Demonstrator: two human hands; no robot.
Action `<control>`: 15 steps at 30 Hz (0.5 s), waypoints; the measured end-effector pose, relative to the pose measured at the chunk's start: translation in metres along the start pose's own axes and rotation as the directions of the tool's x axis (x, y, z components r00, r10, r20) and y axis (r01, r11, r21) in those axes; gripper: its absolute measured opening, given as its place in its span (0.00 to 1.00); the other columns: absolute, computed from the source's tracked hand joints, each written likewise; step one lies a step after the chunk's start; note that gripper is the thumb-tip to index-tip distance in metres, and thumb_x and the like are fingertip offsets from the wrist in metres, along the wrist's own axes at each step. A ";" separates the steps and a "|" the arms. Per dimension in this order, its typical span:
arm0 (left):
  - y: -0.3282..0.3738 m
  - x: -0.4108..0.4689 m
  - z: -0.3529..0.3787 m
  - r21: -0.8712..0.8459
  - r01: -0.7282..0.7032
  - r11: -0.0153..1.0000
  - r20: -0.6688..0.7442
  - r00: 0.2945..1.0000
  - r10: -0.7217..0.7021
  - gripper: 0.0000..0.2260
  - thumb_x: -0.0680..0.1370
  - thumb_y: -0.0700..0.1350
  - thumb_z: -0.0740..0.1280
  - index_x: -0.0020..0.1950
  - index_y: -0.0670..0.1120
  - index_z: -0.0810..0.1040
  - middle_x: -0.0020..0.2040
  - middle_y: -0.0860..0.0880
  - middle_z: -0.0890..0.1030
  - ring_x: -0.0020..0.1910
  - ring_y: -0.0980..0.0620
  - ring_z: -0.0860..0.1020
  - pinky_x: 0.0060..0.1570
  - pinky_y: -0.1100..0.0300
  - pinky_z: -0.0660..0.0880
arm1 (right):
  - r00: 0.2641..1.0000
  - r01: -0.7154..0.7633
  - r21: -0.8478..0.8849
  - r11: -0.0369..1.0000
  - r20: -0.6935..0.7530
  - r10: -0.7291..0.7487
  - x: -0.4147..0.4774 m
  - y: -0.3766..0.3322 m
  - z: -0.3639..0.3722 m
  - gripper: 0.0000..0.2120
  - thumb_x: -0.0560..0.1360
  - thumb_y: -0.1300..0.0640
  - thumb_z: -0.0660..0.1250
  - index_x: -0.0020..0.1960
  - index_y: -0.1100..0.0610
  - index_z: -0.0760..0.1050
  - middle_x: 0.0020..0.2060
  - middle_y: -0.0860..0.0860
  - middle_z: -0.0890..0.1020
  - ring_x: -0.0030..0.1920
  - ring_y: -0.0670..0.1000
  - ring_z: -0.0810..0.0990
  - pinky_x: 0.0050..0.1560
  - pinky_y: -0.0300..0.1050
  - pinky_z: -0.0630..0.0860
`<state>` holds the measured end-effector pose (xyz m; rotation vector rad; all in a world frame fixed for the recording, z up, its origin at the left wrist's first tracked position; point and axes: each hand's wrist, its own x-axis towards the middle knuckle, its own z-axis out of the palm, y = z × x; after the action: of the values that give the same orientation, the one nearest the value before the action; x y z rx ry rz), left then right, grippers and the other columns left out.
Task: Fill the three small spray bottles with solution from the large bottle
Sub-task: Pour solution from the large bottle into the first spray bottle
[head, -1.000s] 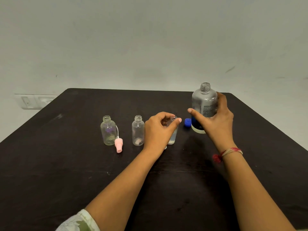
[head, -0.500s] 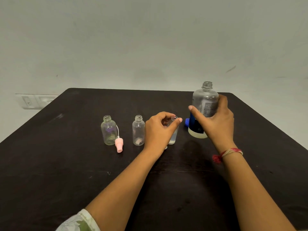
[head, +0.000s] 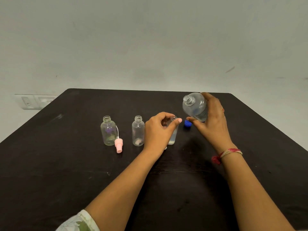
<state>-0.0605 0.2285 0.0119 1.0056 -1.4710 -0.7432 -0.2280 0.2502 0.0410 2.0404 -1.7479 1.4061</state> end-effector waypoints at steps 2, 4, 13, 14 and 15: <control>0.000 0.000 0.000 0.004 -0.002 1.000 0.004 1.000 0.002 0.08 0.71 0.52 0.75 0.45 0.49 0.83 0.39 0.54 0.84 0.40 0.58 0.82 0.44 0.56 0.80 | 0.999 0.032 -0.020 0.999 0.020 -0.031 0.000 0.002 0.001 0.35 0.67 0.59 0.77 0.69 0.56 0.64 0.63 0.54 0.71 0.64 0.54 0.69 0.63 0.45 0.64; 0.000 0.000 0.000 0.001 -0.003 1.000 0.003 1.000 0.003 0.08 0.71 0.51 0.75 0.45 0.49 0.83 0.39 0.54 0.83 0.40 0.58 0.82 0.44 0.57 0.80 | 0.997 0.073 -0.065 0.995 0.031 -0.071 0.000 0.003 0.002 0.35 0.67 0.61 0.76 0.69 0.56 0.64 0.63 0.54 0.71 0.64 0.55 0.69 0.66 0.55 0.66; 0.001 -0.002 0.000 0.008 -0.022 1.000 -0.001 1.000 0.022 0.08 0.72 0.52 0.74 0.45 0.48 0.83 0.40 0.56 0.83 0.40 0.59 0.81 0.44 0.59 0.80 | 0.986 0.158 -0.147 0.976 0.075 -0.148 0.001 0.005 0.007 0.36 0.65 0.64 0.74 0.69 0.51 0.63 0.63 0.54 0.71 0.66 0.54 0.67 0.72 0.61 0.58; 0.002 -0.002 0.000 0.012 -0.025 1.000 -0.001 1.000 0.025 0.08 0.72 0.52 0.74 0.45 0.48 0.83 0.40 0.56 0.83 0.40 0.59 0.81 0.44 0.59 0.80 | 0.984 0.166 -0.163 0.972 0.086 -0.154 0.001 0.006 0.007 0.36 0.65 0.64 0.74 0.69 0.51 0.64 0.62 0.54 0.71 0.66 0.54 0.67 0.73 0.60 0.57; 0.002 -0.002 0.000 0.017 -0.028 0.999 -0.001 1.000 0.028 0.08 0.72 0.52 0.74 0.45 0.48 0.83 0.40 0.56 0.83 0.40 0.59 0.81 0.44 0.59 0.80 | 0.983 0.172 -0.178 0.969 0.093 -0.157 0.001 0.006 0.007 0.35 0.65 0.64 0.74 0.68 0.52 0.64 0.62 0.54 0.71 0.66 0.55 0.68 0.74 0.58 0.55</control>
<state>-0.0606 0.2306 0.0126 0.9967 -1.4894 -0.7110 -0.2290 0.2430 0.0346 2.1089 -1.6254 1.0870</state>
